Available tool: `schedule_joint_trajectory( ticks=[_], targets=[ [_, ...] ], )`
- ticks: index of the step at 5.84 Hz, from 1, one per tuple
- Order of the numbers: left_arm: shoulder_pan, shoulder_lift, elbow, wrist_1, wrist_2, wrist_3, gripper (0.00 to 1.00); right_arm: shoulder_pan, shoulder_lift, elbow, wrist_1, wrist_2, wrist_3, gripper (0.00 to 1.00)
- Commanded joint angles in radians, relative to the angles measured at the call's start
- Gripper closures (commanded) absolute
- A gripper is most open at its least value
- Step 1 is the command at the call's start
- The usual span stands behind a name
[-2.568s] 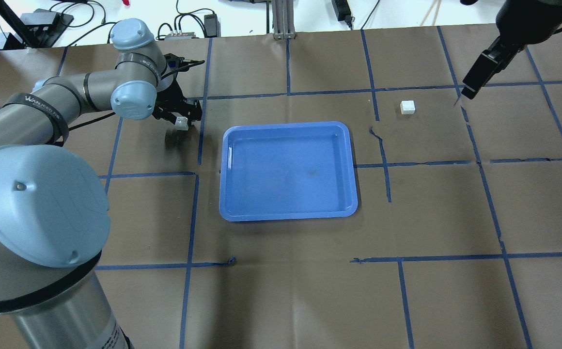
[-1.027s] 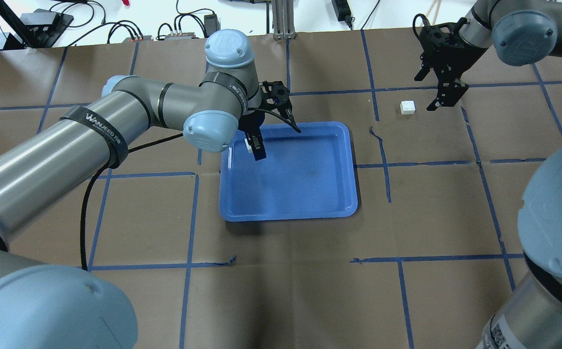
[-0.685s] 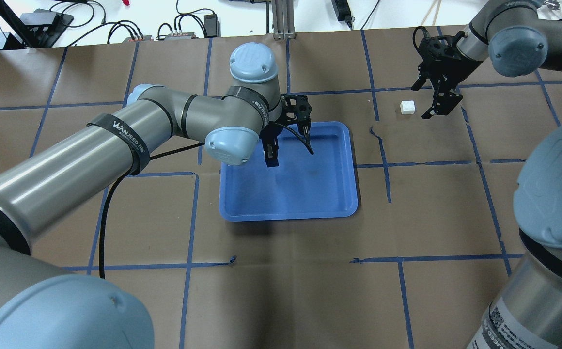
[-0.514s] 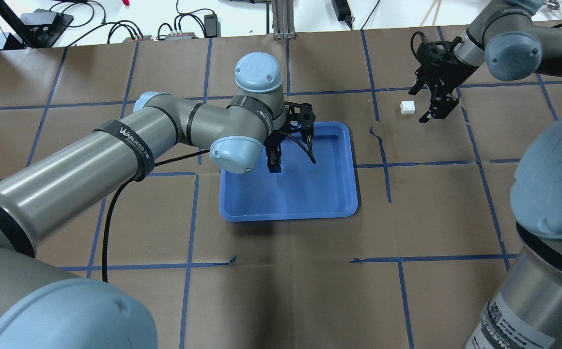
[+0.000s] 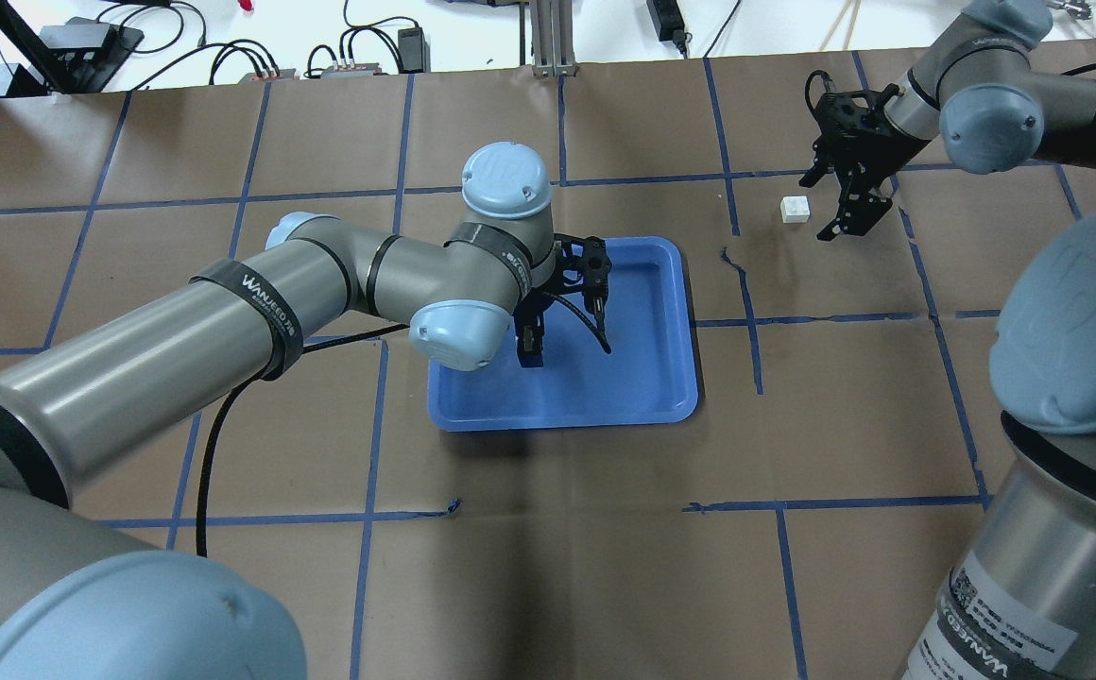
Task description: Assemble white blocks and place on blue tray
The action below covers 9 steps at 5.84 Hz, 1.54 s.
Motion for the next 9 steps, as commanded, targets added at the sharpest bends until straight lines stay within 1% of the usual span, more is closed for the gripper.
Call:
schedule_joint_trajectory(
  ticks=[1, 2, 3, 4, 5, 6, 7, 8, 9],
  targets=[
    [0.0, -0.007, 0.0, 0.006, 0.002, -0.008, 0.85, -0.002, 0.014, 0.002, -0.013, 0.002, -0.002, 0.0],
    [0.0, -0.01, -0.01, 0.005, -0.007, -0.015, 0.23, -0.002, 0.02, 0.005, -0.012, 0.002, -0.002, 0.0],
    [0.0, -0.01, 0.008, 0.002, -0.006, -0.015, 0.17, -0.002, 0.019, 0.011, -0.015, 0.052, -0.002, 0.0],
    [0.001, 0.006, 0.019, -0.001, -0.001, -0.015, 0.02, -0.002, 0.02, 0.009, -0.015, 0.081, -0.002, 0.02],
    [0.011, 0.035, 0.057, -0.035, 0.0, -0.02, 0.01, -0.002, 0.02, 0.008, -0.016, 0.081, -0.002, 0.07],
    [0.024, 0.094, 0.154, -0.169, 0.003, -0.054, 0.01, -0.002, 0.022, 0.005, -0.018, 0.081, -0.003, 0.07],
    [0.037, 0.128, 0.246, -0.314, 0.002, -0.089, 0.01, -0.002, 0.026, 0.003, -0.032, 0.08, -0.006, 0.07],
    [0.038, 0.168, 0.288, -0.342, 0.0, -0.11, 0.01, -0.002, 0.032, 0.003, -0.042, 0.078, -0.008, 0.08],
    [0.041, 0.238, 0.269, -0.348, 0.0, -0.159, 0.01, -0.002, 0.037, 0.003, -0.045, 0.072, -0.008, 0.13]
  ],
)
